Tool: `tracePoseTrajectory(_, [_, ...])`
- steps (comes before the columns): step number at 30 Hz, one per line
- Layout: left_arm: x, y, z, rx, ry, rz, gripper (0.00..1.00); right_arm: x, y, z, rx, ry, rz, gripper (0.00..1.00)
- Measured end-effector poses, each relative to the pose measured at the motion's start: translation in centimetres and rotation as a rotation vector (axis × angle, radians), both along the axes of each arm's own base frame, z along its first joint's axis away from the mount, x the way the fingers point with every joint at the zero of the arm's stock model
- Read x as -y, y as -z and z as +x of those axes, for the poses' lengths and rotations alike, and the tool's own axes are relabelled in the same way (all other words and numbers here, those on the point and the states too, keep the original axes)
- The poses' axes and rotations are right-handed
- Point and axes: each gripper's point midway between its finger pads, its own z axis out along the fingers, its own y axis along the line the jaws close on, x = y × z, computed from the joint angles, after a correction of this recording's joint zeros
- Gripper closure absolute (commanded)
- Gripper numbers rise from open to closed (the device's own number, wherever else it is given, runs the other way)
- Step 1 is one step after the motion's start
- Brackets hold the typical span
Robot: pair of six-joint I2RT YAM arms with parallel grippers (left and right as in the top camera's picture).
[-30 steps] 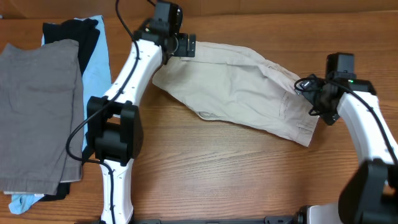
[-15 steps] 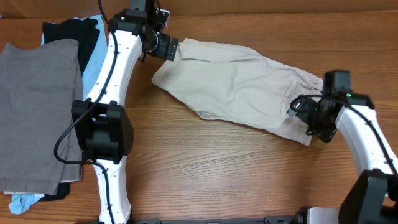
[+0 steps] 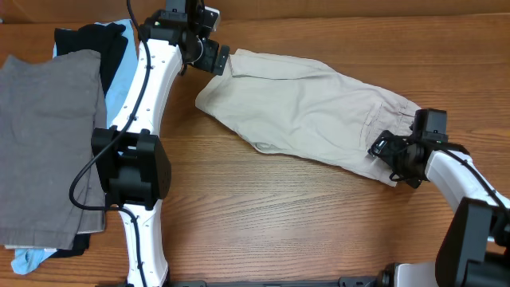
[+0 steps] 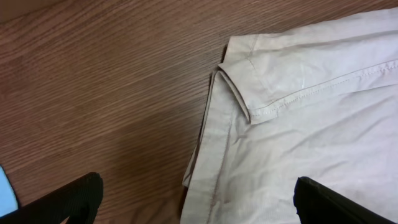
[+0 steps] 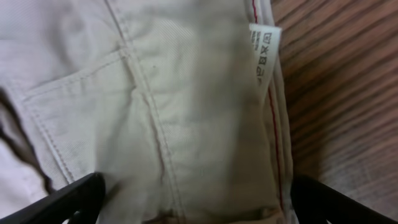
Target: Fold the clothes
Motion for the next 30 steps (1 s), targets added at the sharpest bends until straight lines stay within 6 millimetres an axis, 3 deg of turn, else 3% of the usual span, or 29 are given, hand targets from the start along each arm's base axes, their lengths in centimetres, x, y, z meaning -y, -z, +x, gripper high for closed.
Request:
tracePoseTrajectory(6, [0.1, 0.3, 0.0, -0.004, 0.003, -0.006, 0.0, 0.5, 0.4, 0.9, 0.02, 0.0, -0.021, 0.11])
tracePoseTrajectory(9, [0.2, 1.1, -0.3, -0.02, 0.006, -0.011, 0.0, 0.9, 0.6, 1.6, 0.032, 0.0, -0.039, 0.27])
tracePoseTrajectory(10, [0.2, 1.6, -0.5, -0.029, 0.005, -0.013, 0.0, 1.1, 0.6, 1.8, 0.036, 0.0, -0.044, 0.47])
tracePoseTrajectory(11, [0.2, 2.1, -0.7, -0.039, 0.005, -0.013, 0.02, 1.3, 0.7, 2.1, 0.041, 0.011, -0.043, 0.75])
tracePoseTrajectory(12, [0.2, 2.6, -0.8, -0.044, 0.005, -0.013, 0.04, 1.4, 0.8, 2.2, 0.042, 0.011, -0.047, 0.88])
tracePoseTrajectory(13, [0.2, 2.9, -0.8, -0.048, 0.005, -0.014, 0.05, 1.6, 0.9, 2.2, 0.041, 0.015, -0.048, 0.94])
tracePoseTrajectory(19, [0.1, 4.4, -1.7, -0.089, -0.004, -0.013, 0.06, 1.1, 0.9, 2.0, 0.014, 0.021, 0.011, 0.96])
tracePoseTrajectory(24, [0.2, 4.6, -2.0, -0.106, -0.018, -0.027, 0.07, 2.7, 0.3, -2.5, -0.155, 0.115, 0.076, 0.96])
tracePoseTrajectory(27, [0.8, 4.7, -2.7, -0.136, -0.006, -0.059, 0.13, 4.1, -1.6, -5.0, -0.224, 0.167, 0.121, 0.96])
tracePoseTrajectory(30, [2.0, 4.5, -3.2, -0.16, 0.018, -0.13, 0.28, 5.5, -5.3, -4.6, -0.157, 0.15, 0.122, 0.96])
